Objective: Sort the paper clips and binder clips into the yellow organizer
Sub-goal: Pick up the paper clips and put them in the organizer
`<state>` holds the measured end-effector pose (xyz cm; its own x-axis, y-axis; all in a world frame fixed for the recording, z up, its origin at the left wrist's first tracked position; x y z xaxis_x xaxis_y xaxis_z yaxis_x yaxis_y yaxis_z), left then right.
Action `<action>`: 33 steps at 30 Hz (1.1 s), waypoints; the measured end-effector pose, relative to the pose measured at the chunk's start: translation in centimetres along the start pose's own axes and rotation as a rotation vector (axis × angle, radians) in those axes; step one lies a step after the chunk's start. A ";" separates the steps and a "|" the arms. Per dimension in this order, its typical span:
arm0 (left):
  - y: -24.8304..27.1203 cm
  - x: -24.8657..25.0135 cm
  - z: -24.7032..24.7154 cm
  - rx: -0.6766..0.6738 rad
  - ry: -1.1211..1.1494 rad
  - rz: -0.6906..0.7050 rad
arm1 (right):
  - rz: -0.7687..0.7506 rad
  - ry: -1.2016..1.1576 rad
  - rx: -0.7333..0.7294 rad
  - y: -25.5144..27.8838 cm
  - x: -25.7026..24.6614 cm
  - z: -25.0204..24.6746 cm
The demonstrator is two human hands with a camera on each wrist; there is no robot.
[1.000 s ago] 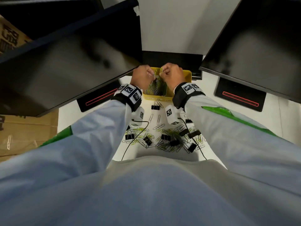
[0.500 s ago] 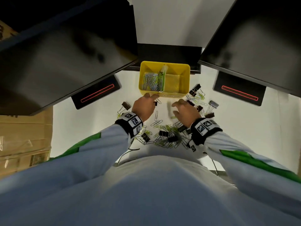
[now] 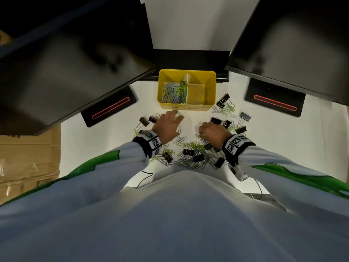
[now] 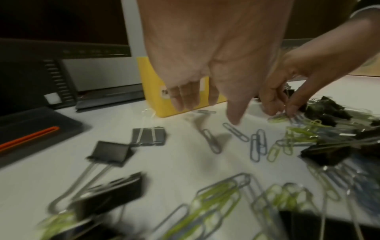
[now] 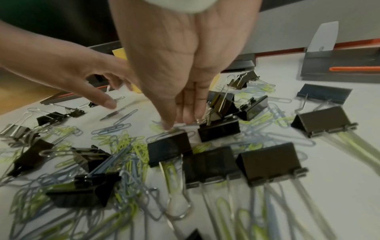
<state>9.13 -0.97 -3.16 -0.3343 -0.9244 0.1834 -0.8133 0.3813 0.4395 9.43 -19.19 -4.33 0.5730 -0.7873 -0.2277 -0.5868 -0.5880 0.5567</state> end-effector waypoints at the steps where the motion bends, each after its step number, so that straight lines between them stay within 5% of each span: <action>1: -0.3 0.4 0.4 -0.054 0.023 -0.012 | -0.021 -0.005 -0.017 0.3 0.1 0.1; 8: 1.0 3.9 2.8 -0.092 0.037 0.112 | 0.014 -0.009 -0.074 1.5 -0.1 0.6; 18: 1.7 3.3 4.2 -0.136 0.143 0.016 | 0.001 -0.125 -0.017 0.8 -2.1 0.2; 24: 2.4 1.6 3.6 -0.154 0.344 -0.038 | -0.038 -0.479 0.218 1.1 -2.5 -5.3; 30: 3.9 0.2 -0.3 0.067 0.602 -0.071 | 0.011 -0.701 0.532 -2.6 -4.8 -15.2; 33: 4.5 -1.0 -5.3 0.213 0.855 -0.194 | 0.132 -0.659 0.506 -5.6 -4.6 -17.2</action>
<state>8.30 1.66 3.30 0.2173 -0.6226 0.7517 -0.9179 0.1317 0.3744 19.90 -9.09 7.38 0.1225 -0.7101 -0.6933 -0.9015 -0.3718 0.2215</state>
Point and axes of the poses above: each hand's wrist, its own y-axis away from the middle knuckle, its own z-axis out of the palm, x = y × z, the point moved 5 cm from there along -y, towards the middle knuckle, and after that the axes turned 2 degrees about -x, right-handed, at the moved point
